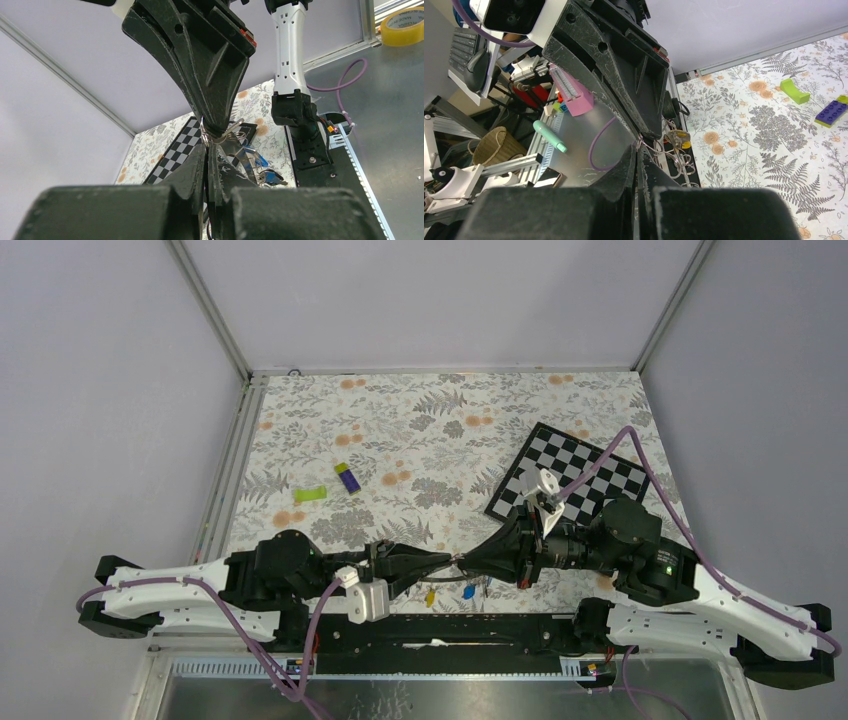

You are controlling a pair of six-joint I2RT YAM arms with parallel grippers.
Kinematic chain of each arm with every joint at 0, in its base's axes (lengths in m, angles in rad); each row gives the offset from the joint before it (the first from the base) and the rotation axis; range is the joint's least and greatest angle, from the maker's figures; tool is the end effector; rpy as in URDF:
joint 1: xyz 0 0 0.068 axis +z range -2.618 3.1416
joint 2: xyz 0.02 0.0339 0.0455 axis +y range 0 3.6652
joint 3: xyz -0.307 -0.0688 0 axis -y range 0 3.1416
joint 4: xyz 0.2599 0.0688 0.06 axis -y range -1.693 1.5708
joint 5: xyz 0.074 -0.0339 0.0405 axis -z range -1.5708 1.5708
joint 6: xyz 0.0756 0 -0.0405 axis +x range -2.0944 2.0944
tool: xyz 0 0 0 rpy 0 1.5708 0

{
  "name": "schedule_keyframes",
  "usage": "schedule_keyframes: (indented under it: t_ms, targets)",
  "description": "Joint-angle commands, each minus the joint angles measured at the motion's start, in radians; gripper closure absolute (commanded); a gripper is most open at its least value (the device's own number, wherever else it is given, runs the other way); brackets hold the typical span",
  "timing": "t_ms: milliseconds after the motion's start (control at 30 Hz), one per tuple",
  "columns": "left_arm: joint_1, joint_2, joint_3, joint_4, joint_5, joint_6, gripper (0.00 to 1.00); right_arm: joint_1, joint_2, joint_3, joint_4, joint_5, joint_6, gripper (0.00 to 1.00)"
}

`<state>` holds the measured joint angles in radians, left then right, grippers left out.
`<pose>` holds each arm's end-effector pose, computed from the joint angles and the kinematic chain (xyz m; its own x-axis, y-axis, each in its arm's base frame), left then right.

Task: Remove the keys from the keyring

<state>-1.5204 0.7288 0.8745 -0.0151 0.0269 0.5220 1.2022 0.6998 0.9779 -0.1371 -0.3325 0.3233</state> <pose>0.0074 -0.1876 0.4345 0.5042 -0.1009 -0.8577 0.8633 0.0854 0.4974 0.0356 0.1606 0.4607 -0.2691 0.1367 -0.9534 -0.9626 -0.0046 0.2710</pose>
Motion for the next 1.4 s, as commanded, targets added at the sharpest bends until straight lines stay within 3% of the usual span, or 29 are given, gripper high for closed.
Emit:
schedule_keyframes:
  t_ms: [0, 233, 433, 567, 733, 1367]
  targets:
    - [0.008, 0.005, 0.008, 0.063, -0.047, -0.001, 1.00, 0.006, -0.003, 0.047, 0.033, -0.031, -0.028, 1.00]
    - [0.008, -0.009, -0.006, 0.065, -0.032, -0.009, 1.00, 0.004, -0.046, 0.056, 0.004, 0.086, -0.052, 1.00]
    - [0.008, -0.011, -0.012, 0.064, -0.031, -0.016, 1.00, 0.004, -0.043, 0.058, 0.015, 0.101, -0.049, 1.00]
    - [0.008, -0.014, -0.017, 0.066, -0.031, -0.025, 0.83, 0.005, -0.039, 0.058, 0.020, 0.100, -0.047, 1.00]
    - [0.008, -0.018, -0.025, 0.066, -0.031, -0.034, 0.73, 0.004, -0.040, 0.060, 0.021, 0.101, -0.043, 1.00]
    - [0.008, 0.006, -0.031, 0.096, -0.010, -0.079, 0.72, 0.004, -0.044, 0.061, 0.021, 0.128, -0.044, 1.00]
